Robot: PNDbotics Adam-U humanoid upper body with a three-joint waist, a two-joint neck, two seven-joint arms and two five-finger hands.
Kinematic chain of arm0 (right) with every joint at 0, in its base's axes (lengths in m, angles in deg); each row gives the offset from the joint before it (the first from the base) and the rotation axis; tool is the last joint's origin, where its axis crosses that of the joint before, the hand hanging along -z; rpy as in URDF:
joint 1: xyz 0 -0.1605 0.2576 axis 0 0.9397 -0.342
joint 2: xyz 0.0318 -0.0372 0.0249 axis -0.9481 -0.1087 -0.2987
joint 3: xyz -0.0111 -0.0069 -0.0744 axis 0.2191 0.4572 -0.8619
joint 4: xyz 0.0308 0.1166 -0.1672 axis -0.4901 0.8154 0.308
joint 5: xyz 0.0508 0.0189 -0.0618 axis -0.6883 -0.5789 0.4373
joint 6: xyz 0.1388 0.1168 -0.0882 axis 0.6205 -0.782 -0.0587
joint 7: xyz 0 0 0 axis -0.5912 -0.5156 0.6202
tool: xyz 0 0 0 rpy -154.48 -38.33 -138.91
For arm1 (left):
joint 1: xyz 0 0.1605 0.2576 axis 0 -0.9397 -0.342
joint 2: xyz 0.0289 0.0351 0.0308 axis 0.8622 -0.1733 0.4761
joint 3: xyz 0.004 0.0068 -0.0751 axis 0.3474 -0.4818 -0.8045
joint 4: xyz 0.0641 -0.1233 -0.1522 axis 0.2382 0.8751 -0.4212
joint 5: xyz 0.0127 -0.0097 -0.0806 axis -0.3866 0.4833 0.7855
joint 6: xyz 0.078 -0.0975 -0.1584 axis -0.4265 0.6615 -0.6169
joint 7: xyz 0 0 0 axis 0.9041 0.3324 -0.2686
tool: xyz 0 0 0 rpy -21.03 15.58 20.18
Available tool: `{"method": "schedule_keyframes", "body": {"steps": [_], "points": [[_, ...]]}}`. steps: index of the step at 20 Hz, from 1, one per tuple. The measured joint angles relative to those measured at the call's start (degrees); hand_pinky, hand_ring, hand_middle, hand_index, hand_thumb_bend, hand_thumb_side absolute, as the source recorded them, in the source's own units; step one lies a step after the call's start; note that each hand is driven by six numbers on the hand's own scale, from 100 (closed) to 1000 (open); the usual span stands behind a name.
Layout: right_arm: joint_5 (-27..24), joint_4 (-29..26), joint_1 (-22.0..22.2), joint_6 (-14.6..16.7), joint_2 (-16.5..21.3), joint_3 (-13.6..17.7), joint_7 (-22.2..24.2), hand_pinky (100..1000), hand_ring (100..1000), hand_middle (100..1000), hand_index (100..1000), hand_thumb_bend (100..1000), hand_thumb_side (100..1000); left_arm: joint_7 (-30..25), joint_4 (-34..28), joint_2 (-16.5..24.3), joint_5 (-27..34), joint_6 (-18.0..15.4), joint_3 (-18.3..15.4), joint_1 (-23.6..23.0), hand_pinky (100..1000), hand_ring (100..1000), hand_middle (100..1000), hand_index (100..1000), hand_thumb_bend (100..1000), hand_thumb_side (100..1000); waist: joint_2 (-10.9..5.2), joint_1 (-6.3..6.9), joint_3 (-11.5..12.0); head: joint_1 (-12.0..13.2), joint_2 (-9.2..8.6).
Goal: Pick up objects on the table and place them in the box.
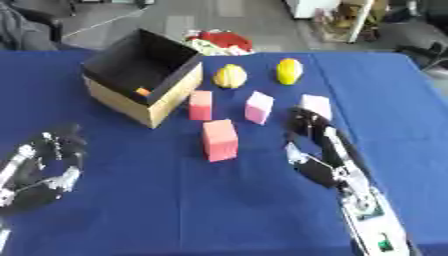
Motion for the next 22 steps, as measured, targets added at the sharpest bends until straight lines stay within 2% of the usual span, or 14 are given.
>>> {"method": "schedule_keyframes", "body": {"steps": [3,6,9,11,13,14,15,17,19,22], "points": [[0.7,0.0,-1.9,0.3,0.5,-0.3,0.8,846,670,649,886,100,100,0.0,0.0,0.0,0.0,0.0,0.0,0.0,733,657,659,868,100,130,-0.36,0.0,0.2,-0.1,0.0],[2.2,1.1,-6.0,1.1,2.9,-1.3,3.0,855,694,673,900,100,100,0.0,0.0,0.0,0.0,0.0,0.2,0.0,733,657,659,868,100,133,-0.56,0.0,0.7,-0.5,0.01],[4.3,3.4,-11.1,2.8,6.2,-3.3,7.4,866,727,704,905,100,100,-0.1,0.0,0.0,0.0,0.0,0.3,-0.1,733,657,660,868,100,139,-0.78,0.0,1.0,-1.0,0.01],[5.6,5.7,-15.1,4.4,8.4,-5.0,11.4,889,780,759,920,100,100,-0.2,0.0,0.0,0.1,0.0,0.5,-0.3,733,657,660,868,100,139,-1.11,0.0,1.3,-1.4,0.01],[6.9,8.6,-19.0,6.1,10.3,-7.0,16.3,914,823,801,934,100,192,-0.4,0.0,0.0,0.2,-0.1,0.7,-0.5,733,657,660,869,100,140,-1.26,0.0,1.4,-1.7,0.01],[7.8,10.2,-20.9,6.9,11.2,-8.0,19.1,917,828,805,936,100,200,-0.4,0.0,0.0,0.2,-0.1,0.7,-0.6,733,657,660,868,100,139,-1.3,0.0,1.6,-1.9,0.01],[8.7,11.7,-22.8,7.8,11.9,-9.1,21.8,946,869,840,949,100,325,-0.5,0.0,0.0,0.2,-0.1,0.7,-0.6,733,657,660,869,100,141,-1.37,0.0,1.7,-2.0,0.01],[10.8,14.9,-26.1,9.6,12.8,-11.1,27.2,980,909,875,963,228,438,-0.5,0.0,0.0,0.3,0.0,0.7,-0.6,732,657,660,869,100,142,-1.63,0.0,1.7,-2.2,0.01],[13.1,18.1,-28.9,11.6,13.2,-12.9,32.1,996,938,902,978,296,468,-0.6,0.0,0.1,0.3,0.0,0.9,-0.7,732,657,660,869,100,142,-1.67,-0.02,1.9,-2.3,0.01],[16.5,22.2,-32.1,13.5,13.1,-15.0,36.8,1000,951,917,989,336,438,-0.7,0.0,0.1,0.4,-0.1,1.0,-0.8,732,657,660,869,100,143,-1.71,-0.03,1.9,-2.6,0.01]]}}
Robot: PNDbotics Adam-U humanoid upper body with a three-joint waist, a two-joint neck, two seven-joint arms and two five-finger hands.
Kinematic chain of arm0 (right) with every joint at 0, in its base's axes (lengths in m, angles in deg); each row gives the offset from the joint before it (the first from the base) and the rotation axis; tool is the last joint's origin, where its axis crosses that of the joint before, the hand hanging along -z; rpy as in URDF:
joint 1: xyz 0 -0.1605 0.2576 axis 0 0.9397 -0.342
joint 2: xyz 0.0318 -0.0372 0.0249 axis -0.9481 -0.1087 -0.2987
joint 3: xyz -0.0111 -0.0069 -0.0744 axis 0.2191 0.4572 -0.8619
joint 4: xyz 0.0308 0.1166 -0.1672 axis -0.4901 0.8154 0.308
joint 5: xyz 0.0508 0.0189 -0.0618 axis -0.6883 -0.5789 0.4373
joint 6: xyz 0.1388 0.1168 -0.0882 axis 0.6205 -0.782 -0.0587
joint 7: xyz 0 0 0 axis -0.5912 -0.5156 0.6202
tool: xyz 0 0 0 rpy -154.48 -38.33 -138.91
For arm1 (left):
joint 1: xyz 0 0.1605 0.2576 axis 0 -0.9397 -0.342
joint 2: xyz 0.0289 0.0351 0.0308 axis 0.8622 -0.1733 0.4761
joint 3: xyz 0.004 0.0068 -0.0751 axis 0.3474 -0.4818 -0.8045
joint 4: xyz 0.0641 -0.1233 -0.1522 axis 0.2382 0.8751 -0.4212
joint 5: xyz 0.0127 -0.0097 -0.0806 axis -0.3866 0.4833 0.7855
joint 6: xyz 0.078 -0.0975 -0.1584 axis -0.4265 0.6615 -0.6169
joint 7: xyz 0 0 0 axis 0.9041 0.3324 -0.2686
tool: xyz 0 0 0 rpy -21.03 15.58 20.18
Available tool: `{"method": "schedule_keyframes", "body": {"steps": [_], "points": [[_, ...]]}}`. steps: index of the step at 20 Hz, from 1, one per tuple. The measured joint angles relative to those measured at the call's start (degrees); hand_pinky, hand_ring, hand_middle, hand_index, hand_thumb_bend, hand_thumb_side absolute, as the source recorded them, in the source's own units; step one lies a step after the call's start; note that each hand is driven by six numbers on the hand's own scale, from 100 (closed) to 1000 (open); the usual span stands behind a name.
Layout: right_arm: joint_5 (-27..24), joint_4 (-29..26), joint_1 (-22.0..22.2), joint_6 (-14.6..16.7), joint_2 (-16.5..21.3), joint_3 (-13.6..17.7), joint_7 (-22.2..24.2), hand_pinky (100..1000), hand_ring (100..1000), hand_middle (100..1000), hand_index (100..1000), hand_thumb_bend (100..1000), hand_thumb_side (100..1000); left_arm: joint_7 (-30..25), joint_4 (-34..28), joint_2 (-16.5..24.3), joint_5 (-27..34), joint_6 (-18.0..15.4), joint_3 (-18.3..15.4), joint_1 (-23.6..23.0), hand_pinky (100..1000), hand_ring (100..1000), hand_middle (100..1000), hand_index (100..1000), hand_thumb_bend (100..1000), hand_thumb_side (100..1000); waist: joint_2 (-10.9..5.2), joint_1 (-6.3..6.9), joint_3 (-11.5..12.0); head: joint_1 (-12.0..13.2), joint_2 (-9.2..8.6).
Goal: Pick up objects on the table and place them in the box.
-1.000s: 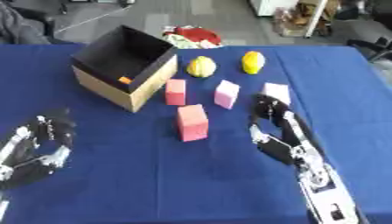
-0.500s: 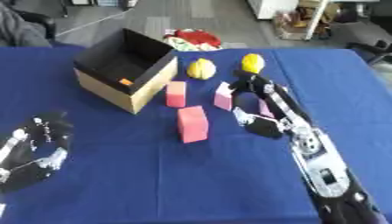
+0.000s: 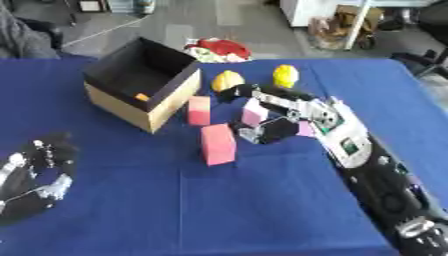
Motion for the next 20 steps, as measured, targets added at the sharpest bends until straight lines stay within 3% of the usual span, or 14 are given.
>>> {"method": "schedule_keyframes", "body": {"steps": [8,20], "points": [[8.7,7.5,-5.6,0.4,-3.4,-1.1,-0.4,1000,963,933,998,377,393,-0.2,0.0,0.0,0.0,0.0,0.0,-0.3,732,657,660,869,100,147,-0.06,0.0,0.0,-0.4,0.0],[18.1,14.7,-7.5,1.5,-7.4,-1.4,-1.5,1000,944,921,998,412,408,-0.3,0.0,0.0,0.1,0.1,0.3,-0.3,732,657,660,869,100,146,-0.17,0.0,0.1,-1.0,0.0]]}}
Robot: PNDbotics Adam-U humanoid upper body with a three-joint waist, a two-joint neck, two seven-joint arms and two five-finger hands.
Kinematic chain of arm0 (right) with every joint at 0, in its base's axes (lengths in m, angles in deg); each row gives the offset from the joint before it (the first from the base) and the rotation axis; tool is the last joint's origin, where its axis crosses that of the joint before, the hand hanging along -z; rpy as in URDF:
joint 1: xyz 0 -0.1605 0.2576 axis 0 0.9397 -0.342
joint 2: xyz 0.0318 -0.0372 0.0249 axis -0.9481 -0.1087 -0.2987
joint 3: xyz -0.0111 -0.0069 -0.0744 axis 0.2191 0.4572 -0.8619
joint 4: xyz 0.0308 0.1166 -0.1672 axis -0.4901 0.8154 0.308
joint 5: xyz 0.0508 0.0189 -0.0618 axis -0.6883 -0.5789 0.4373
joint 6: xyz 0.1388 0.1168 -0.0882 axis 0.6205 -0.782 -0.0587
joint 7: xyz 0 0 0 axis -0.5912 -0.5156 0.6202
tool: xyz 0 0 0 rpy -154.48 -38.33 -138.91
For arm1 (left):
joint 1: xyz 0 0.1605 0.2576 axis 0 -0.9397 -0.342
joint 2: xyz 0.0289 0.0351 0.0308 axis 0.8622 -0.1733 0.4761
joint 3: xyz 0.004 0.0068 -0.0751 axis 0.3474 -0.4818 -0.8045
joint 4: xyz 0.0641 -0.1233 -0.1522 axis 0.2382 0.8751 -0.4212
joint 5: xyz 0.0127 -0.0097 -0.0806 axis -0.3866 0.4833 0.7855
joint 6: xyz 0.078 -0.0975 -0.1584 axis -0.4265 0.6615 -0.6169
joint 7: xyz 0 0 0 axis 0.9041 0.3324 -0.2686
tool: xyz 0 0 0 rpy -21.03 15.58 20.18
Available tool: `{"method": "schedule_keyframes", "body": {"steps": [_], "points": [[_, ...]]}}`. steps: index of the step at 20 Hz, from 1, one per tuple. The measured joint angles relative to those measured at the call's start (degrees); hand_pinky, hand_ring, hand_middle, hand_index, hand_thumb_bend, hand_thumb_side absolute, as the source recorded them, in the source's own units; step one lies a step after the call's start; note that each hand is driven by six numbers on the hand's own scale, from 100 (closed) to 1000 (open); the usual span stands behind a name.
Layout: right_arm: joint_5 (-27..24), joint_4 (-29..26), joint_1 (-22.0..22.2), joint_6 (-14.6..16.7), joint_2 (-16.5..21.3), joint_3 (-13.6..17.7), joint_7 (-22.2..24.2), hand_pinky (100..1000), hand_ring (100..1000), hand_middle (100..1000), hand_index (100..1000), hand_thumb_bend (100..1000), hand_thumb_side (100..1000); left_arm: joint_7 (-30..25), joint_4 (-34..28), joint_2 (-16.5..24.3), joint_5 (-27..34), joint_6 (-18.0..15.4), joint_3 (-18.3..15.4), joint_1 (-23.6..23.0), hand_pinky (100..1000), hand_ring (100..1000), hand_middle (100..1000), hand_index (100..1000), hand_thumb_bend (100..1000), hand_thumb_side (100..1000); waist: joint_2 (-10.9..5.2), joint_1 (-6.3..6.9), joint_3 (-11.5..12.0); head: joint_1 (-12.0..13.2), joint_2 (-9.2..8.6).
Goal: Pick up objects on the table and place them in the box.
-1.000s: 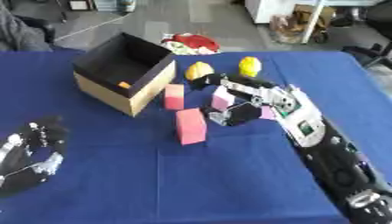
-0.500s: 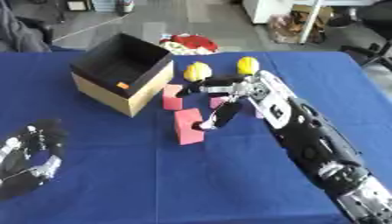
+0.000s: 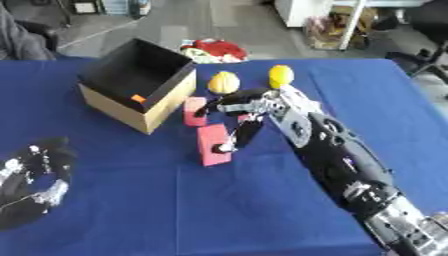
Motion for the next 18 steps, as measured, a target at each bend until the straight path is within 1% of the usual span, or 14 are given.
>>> {"method": "schedule_keyframes", "body": {"steps": [2,3,5,7,8,9,10,11,12,15,16,18], "points": [[1.5,1.0,-0.1,0.2,-0.5,0.3,-0.2,1000,943,922,996,416,404,0.0,0.0,0.0,0.0,0.0,0.0,0.0,732,657,660,869,100,145,0.0,0.0,0.0,0.0,0.0],[2.3,1.5,-0.2,0.3,-0.7,0.5,-0.3,1000,941,920,994,401,385,0.0,0.0,0.0,0.0,0.0,0.0,0.0,732,657,660,869,100,142,0.0,0.0,0.0,0.0,0.0],[4.0,2.6,-0.2,0.7,-1.1,1.0,-0.7,996,932,910,987,405,392,0.0,0.0,0.0,0.0,0.0,0.0,0.0,732,657,660,869,100,146,0.0,0.0,0.1,0.0,0.0],[5.5,3.6,-0.2,1.1,-1.4,1.4,-1.1,945,854,813,943,342,313,0.0,0.0,0.0,0.0,0.0,0.0,0.0,732,657,660,869,100,147,0.0,0.0,0.1,-0.1,0.0],[6.0,3.9,-0.2,1.5,-1.6,1.6,-1.5,925,789,703,911,289,244,0.0,0.0,0.0,0.0,0.0,0.0,0.0,732,657,660,869,100,148,0.0,0.0,0.1,-0.1,0.0],[6.5,4.1,-0.3,1.9,-1.8,1.9,-1.9,915,765,658,903,256,201,0.0,0.0,0.0,0.0,0.0,0.0,0.0,732,657,660,869,100,148,0.0,0.0,0.1,-0.1,0.0],[6.9,4.2,-0.4,2.4,-1.8,2.2,-2.4,903,735,591,877,196,102,0.0,0.0,0.0,0.0,0.0,0.0,0.0,732,657,660,869,100,148,-0.02,0.0,0.2,-0.1,0.0],[7.2,4.2,-0.4,2.9,-1.8,2.5,-2.9,896,716,557,859,160,100,0.0,0.0,0.0,0.0,0.0,0.0,0.0,732,657,660,869,100,148,-0.02,0.0,0.2,-0.1,0.0],[7.3,4.2,-0.4,3.4,-1.8,2.9,-3.4,893,711,546,853,146,100,0.0,0.0,0.0,0.0,0.0,0.0,0.0,732,657,660,869,100,147,-0.02,0.0,0.2,-0.1,0.0],[6.9,3.3,-1.5,4.2,-1.8,4.4,-4.3,889,708,532,846,135,100,0.0,0.0,0.0,0.1,0.0,0.0,0.0,732,657,660,869,100,147,-0.02,0.01,0.2,0.0,0.0],[6.6,2.8,-2.4,4.1,-1.8,5.0,-4.6,887,703,527,845,111,100,0.0,0.0,0.0,0.1,0.0,0.0,0.0,732,657,660,868,100,147,-0.03,0.02,0.2,0.0,0.0],[5.8,2.6,-4.6,3.3,-1.9,6.5,-5.4,888,698,522,845,100,100,0.0,0.0,-0.1,0.2,0.0,0.0,0.0,732,657,660,868,100,146,-0.11,0.03,0.4,-0.1,0.0]]}}
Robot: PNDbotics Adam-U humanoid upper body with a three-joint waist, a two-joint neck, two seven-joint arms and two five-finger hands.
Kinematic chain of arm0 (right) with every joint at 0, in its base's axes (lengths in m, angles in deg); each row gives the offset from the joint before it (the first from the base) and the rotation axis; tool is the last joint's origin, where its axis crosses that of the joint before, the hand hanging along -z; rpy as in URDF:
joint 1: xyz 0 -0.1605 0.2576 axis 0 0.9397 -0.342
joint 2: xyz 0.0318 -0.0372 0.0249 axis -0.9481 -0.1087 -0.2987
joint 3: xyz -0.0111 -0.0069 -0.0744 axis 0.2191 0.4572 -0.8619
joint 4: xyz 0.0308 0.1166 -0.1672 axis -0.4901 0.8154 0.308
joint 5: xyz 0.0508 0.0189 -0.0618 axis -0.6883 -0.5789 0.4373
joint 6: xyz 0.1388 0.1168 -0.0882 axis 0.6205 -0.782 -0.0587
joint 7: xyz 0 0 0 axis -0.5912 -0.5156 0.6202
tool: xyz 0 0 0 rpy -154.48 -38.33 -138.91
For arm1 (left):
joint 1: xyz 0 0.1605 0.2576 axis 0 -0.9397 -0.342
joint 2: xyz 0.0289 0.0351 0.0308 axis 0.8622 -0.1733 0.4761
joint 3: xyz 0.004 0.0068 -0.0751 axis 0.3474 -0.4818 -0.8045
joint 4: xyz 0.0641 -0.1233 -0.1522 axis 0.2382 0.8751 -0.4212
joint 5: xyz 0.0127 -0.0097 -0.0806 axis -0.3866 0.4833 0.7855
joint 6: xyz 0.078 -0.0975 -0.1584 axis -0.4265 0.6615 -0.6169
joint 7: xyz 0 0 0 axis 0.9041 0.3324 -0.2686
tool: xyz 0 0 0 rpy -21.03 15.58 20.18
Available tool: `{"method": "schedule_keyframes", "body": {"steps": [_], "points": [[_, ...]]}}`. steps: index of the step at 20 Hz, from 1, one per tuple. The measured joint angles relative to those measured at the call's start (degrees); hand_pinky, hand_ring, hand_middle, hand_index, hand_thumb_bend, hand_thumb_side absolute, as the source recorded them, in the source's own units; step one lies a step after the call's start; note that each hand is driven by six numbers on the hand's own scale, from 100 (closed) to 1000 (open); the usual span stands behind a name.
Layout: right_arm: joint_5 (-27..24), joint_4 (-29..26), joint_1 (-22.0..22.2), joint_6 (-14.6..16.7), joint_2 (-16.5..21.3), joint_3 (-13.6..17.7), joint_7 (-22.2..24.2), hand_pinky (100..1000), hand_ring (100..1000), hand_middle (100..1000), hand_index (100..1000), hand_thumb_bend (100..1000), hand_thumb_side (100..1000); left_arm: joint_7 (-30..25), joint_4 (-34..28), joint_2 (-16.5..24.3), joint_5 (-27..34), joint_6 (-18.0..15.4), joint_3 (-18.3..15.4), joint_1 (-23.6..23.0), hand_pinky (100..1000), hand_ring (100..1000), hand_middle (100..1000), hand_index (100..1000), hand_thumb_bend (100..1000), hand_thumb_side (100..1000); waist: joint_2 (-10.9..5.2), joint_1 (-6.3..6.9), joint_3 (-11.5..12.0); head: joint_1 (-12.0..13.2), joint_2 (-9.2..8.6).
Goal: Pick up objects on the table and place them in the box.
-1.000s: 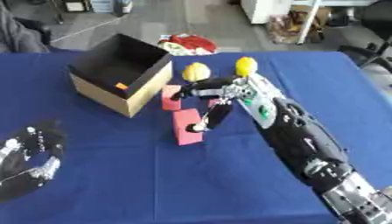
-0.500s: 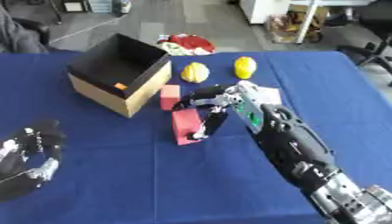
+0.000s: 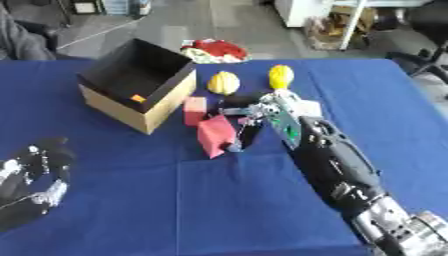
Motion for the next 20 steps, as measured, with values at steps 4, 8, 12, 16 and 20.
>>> {"method": "schedule_keyframes", "body": {"steps": [4,8,12,16,20], "points": [[-0.7,2.7,-5.4,-3.2,-1.7,3.5,-2.9,890,701,538,853,100,100,-0.2,0.0,-0.1,0.2,-0.1,0.2,0.0,732,657,659,868,100,144,-0.02,0.43,1.2,-0.7,0.0],[2.9,7.7,-9.5,-6.3,-4.6,6.7,-6.1,893,707,561,870,100,100,-0.9,0.0,-0.8,0.5,-0.2,1.0,0.6,732,657,660,868,100,145,-0.02,1.48,3.2,-2.2,0.0],[8.6,12.2,-11.6,-10.0,-7.7,10.5,-10.2,889,708,588,878,100,100,-2.0,0.0,-1.2,0.8,-0.4,2.1,1.4,732,657,660,868,100,145,0.05,1.72,6.3,-4.9,0.0],[13.2,13.7,-13.4,-13.2,-9.7,13.0,-16.3,886,730,659,901,100,100,-2.8,0.0,-1.4,1.1,-0.5,2.8,2.2,732,657,659,868,100,147,0.42,1.78,8.4,-7.6,0.0],[18.0,13.6,-13.7,-15.4,-11.5,13.2,-22.8,902,786,791,950,184,161,-3.3,0.0,-1.5,1.3,-0.4,3.2,2.7,732,656,659,868,100,149,1.07,1.78,9.1,-9.1,0.01]]}}
